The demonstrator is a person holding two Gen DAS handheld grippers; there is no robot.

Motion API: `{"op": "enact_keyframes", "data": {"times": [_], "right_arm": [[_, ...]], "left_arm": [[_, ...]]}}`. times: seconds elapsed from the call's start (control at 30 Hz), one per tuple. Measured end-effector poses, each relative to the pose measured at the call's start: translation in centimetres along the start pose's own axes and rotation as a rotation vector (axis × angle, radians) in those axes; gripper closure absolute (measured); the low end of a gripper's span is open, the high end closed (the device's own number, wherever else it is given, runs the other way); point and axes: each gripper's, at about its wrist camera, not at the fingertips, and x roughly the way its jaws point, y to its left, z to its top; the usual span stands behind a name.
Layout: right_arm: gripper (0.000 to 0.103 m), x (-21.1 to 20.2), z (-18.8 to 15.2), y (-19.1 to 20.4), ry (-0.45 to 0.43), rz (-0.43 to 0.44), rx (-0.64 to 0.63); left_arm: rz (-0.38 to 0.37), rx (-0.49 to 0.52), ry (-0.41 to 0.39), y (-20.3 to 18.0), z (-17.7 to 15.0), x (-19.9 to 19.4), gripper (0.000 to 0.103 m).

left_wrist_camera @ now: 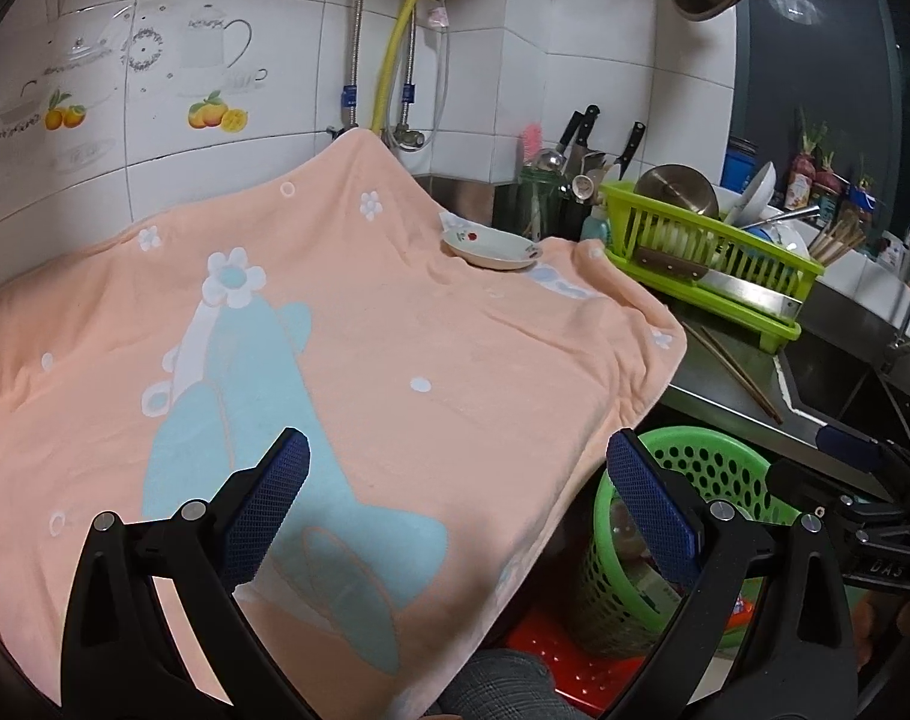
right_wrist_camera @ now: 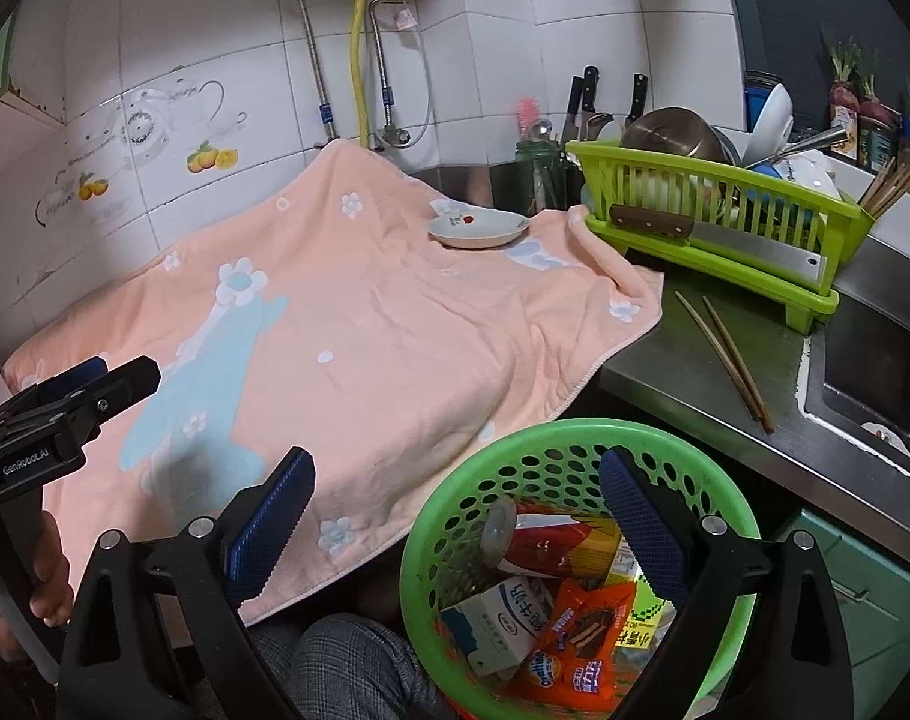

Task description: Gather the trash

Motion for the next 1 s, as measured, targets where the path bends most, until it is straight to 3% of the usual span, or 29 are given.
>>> {"op": "enact_keyframes", "data": {"times": [1.0], "right_arm": [[0.01,-1.0,-0.4,-2.1,-0.007,-0.019,0.05]], "left_arm": [[-0.002,0.051,-0.002,-2.2,0.3,-0.1,0.005]]}}
